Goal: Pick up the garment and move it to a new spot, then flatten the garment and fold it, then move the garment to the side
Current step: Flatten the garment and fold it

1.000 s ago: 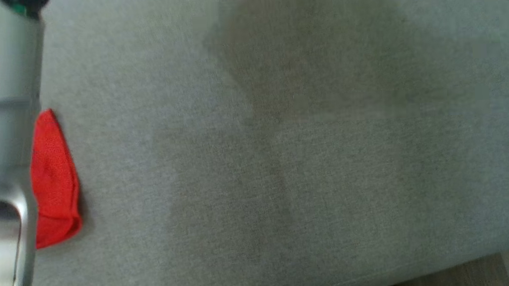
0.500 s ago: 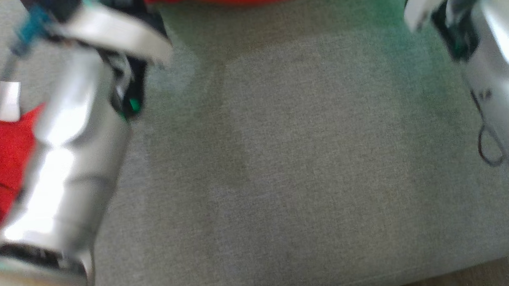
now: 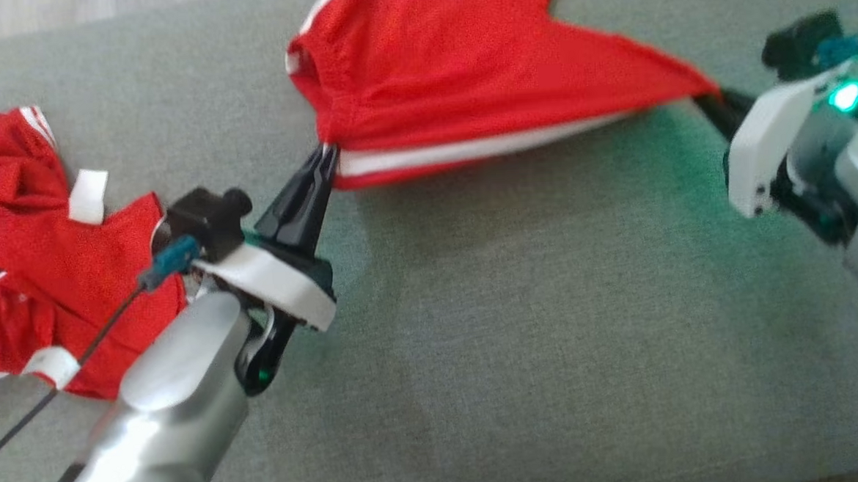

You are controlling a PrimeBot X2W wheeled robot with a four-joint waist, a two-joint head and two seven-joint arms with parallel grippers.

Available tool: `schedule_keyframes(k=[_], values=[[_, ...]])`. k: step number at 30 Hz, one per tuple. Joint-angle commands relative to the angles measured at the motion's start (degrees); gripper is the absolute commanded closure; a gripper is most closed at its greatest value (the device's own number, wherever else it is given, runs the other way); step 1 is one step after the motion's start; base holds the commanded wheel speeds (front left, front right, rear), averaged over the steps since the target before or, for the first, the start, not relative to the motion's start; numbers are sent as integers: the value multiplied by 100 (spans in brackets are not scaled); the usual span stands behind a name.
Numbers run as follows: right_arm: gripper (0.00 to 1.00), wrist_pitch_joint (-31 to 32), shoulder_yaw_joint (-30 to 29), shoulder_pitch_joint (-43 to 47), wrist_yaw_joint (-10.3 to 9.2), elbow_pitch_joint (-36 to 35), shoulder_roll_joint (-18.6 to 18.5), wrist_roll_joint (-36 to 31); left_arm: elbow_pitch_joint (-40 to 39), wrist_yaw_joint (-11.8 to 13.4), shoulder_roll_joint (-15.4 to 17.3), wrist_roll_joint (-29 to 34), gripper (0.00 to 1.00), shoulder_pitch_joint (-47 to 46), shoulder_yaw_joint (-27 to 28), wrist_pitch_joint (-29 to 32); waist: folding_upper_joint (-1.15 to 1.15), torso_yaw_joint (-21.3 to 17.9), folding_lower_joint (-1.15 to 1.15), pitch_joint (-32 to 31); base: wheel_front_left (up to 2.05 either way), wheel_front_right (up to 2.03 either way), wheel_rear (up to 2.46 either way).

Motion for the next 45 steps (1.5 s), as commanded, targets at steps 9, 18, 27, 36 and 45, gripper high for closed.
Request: schedule_keyframes(k=[9, 18, 27, 36, 45], values=[[100, 293, 573, 681, 18, -723, -765, 737, -495, 16, 283, 107, 100, 669, 262, -55, 0, -121, 2, -708, 0, 0, 0], [100, 727, 828, 1521, 18, -1627, -1490, 1463, -1332, 259, 242, 229, 100, 1948, 516, -55, 0, -307, 2, -1338, 0, 0, 0], [100, 915, 468, 2035, 18, -2411, -2099, 1614, -2127, 537, 294, 363, 100, 2558, 583, -55, 0, -271, 2, -1463, 0, 0, 0], [100, 697, -154, 1760, 18, -2357, -1889, 941, -2122, 566, 222, 459, 100, 2124, 608, -5, 0, -35, 2, -1035, 0, 0, 0], [100, 692, -500, 958, 18, -2020, -1483, 193, -1761, 515, 68, 530, 100, 1404, 666, 71, 0, 289, 2, -399, 0, 0, 0]])
